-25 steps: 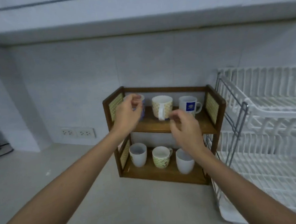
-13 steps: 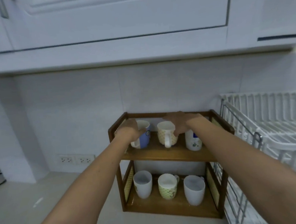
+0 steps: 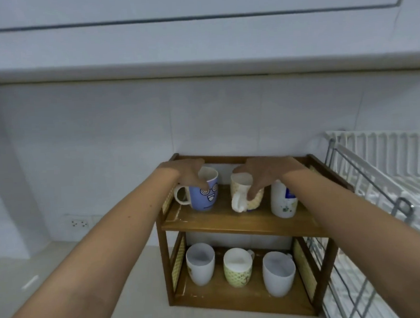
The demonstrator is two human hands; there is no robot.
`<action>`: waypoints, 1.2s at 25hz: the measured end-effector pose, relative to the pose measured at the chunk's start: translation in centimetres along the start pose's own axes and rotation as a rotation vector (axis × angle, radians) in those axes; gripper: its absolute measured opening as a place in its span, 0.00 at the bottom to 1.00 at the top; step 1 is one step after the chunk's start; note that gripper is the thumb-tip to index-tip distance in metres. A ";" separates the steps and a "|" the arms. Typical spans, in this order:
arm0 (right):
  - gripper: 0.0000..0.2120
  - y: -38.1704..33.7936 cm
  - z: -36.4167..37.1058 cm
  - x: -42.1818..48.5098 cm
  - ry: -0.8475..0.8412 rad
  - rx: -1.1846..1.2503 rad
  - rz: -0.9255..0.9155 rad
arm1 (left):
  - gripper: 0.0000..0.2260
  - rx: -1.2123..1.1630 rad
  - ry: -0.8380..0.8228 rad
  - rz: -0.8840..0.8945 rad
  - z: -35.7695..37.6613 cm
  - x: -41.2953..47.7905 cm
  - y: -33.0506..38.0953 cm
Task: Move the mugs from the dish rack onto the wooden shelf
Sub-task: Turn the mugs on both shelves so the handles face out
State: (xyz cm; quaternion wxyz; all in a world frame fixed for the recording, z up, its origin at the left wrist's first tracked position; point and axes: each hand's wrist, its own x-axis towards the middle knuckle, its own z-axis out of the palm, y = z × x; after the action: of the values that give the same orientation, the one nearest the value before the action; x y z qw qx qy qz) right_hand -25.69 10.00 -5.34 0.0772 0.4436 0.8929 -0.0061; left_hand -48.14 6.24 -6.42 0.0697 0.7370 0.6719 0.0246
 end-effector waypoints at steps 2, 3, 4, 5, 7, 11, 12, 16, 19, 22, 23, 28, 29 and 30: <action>0.47 0.3 0.5 0.0 0.034 0.027 0.045 | 0.38 -0.024 -0.042 0.049 -0.2 0.3 -0.4; 0.46 0.3 1.0 0.1 0.057 0.031 0.059 | 0.40 -0.045 -0.057 0.060 -0.1 0.5 -0.5; 0.45 0.3 1.4 0.1 0.083 0.030 0.073 | 0.40 -0.053 -0.057 0.059 0.1 0.6 -0.5; 0.45 0.3 1.7 0.2 0.104 0.026 0.089 | 0.39 -0.031 -0.037 0.046 0.3 0.8 -0.4; 0.45 0.2 1.8 0.3 0.101 0.007 0.106 | 0.34 0.066 0.046 0.013 0.4 1.2 -0.1; 0.42 0.6 0.8 -0.1 -0.021 0.133 0.056 | 0.34 0.164 0.047 0.022 -0.3 1.7 -0.5; 0.42 0.7 0.8 -0.3 -0.014 0.138 0.062 | 0.33 0.168 0.026 0.045 -0.4 1.6 -0.7; 0.41 0.2 1.5 -0.3 0.107 0.022 0.129 | 0.25 0.141 -0.030 0.109 -0.6 1.3 -1.3; 0.42 0.2 1.8 -0.4 0.101 0.064 0.111 | 0.27 0.137 -0.061 0.091 -0.4 1.3 -0.7; 0.47 2.1 0.7 -1.9 -0.034 0.182 0.158 | 0.36 0.039 0.030 0.139 0.4 0.7 1.6; 0.48 3.0 0.1 -2.4 -0.079 0.134 0.202 | 0.38 0.016 0.058 0.173 0.6 0.6 2.7; 0.39 4.9 -0.1 -4.0 -0.109 -0.026 0.293 | 0.31 0.018 0.053 0.258 2.2 2.1 8.0; 0.37 4.9 0.0 -4.3 -0.090 0.015 0.264 | 0.33 0.012 0.054 0.242 2.9 2.5 8.8; 0.34 4.8 -0.1 -4.7 -0.083 0.048 0.235 | 0.36 0.012 0.054 0.217 3.5 2.8 9.3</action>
State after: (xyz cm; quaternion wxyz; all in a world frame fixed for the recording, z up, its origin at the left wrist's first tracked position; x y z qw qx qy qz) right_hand -19.10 9.25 -4.29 0.1035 0.5464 0.8303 -0.0366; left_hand -38.26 7.96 -8.82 0.0442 0.8049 0.5899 0.0480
